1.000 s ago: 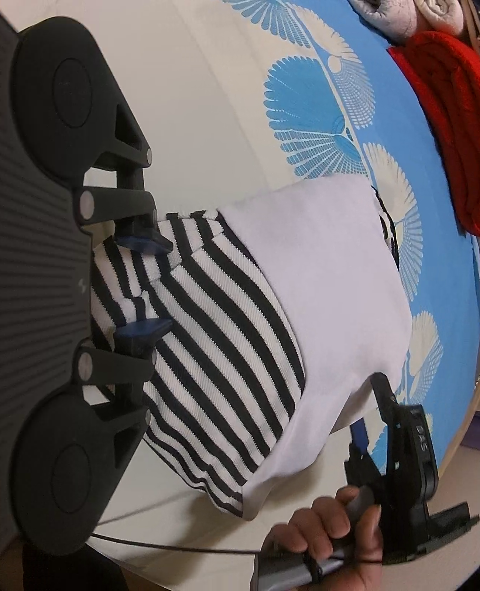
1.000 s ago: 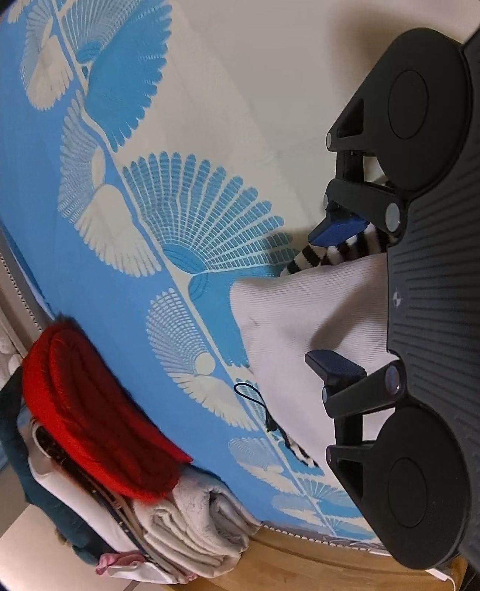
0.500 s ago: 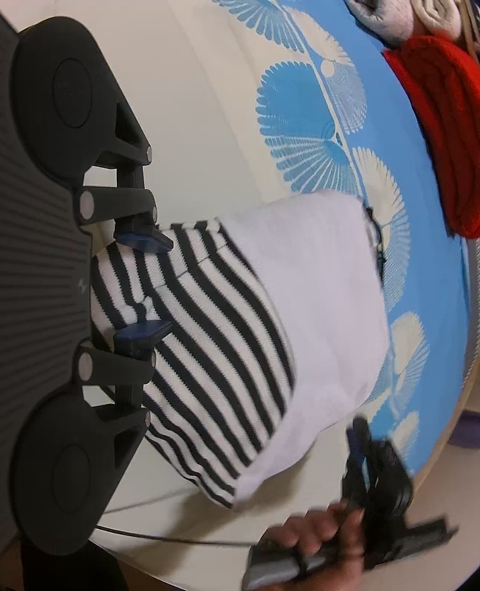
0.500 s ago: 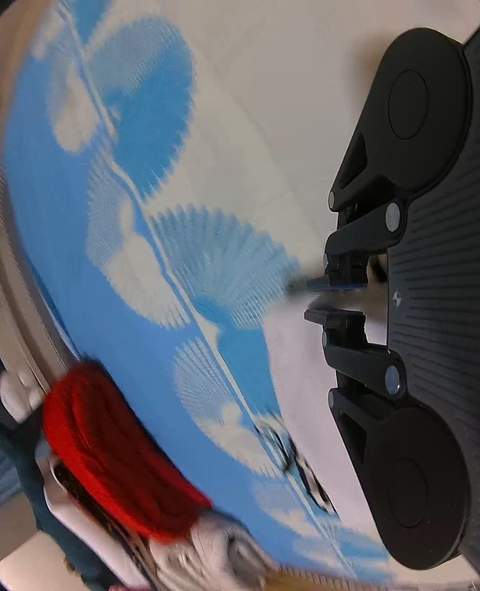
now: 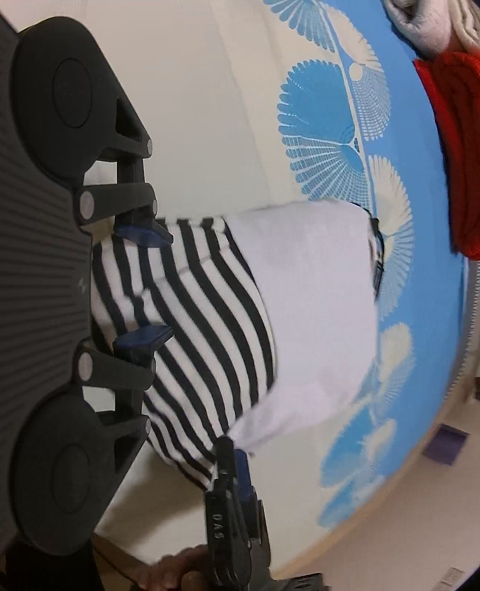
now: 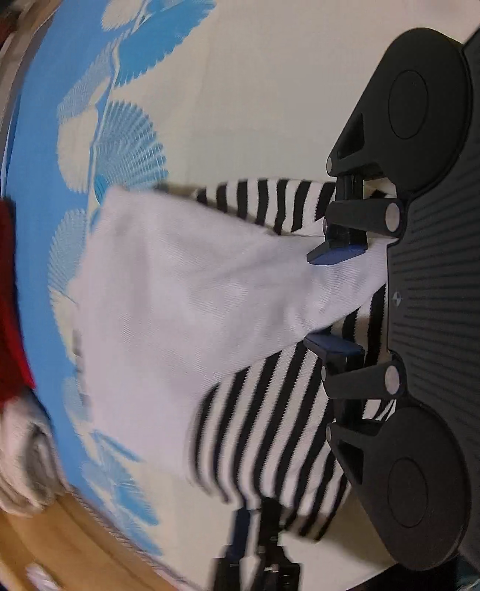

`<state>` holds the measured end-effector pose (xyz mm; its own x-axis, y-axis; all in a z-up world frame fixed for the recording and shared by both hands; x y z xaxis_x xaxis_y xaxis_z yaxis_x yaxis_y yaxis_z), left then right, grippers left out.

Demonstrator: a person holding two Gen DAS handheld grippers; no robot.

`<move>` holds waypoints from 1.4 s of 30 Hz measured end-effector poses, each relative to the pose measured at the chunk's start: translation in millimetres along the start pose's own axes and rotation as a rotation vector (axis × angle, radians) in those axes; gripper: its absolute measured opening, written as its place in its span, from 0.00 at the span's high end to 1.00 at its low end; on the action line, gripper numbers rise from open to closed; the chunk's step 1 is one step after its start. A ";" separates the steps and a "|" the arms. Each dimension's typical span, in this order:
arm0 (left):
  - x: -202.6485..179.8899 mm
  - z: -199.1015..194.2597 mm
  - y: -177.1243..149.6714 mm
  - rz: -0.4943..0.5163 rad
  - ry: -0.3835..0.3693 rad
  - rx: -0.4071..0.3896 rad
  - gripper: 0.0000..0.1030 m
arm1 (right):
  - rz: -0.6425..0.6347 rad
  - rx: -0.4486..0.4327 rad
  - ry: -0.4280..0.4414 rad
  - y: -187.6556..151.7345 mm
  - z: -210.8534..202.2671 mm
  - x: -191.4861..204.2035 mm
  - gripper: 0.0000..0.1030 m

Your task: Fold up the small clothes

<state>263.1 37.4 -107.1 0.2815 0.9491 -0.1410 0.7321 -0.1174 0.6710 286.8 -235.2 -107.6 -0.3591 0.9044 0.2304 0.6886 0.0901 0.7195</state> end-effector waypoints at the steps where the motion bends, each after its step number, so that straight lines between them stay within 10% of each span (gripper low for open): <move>1: 0.7 -0.3 -1.6 -0.005 -0.006 0.005 0.50 | 0.000 -0.018 0.011 1.9 -3.7 -1.1 0.60; 7: 9.8 9.2 -17.0 -0.032 0.059 0.076 0.36 | 0.036 0.101 -0.144 -23.1 -0.4 -30.8 0.51; 14: -12.8 -88.0 4.9 -0.026 0.124 -0.274 0.11 | 0.125 -0.326 -0.174 17.2 -126.2 -8.4 0.37; 23: -74.3 -187.8 -29.6 0.009 0.237 -0.528 0.02 | 0.105 -0.493 -0.264 -43.1 -203.3 40.6 0.17; 42: -96.7 -158.3 -74.3 -0.085 0.274 -0.330 0.00 | -0.032 -0.410 -0.288 -81.1 -204.9 91.0 0.08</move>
<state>83.2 0.6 -28.1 0.0214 0.9991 -0.0378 0.4955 0.0222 0.8683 69.2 -245.6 -10.7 -0.1476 0.9875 0.0553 0.3554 0.0008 0.9347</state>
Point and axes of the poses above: each gripper's, at about its wrist camera, not at the fingertips, and z roughly the way its jaws point, x to its left, y to its top, the point moved 7 cm from there along z, roughly the way its jaws point, and after that the axes turned 13 degrees about -x, right-handed, at the moved point
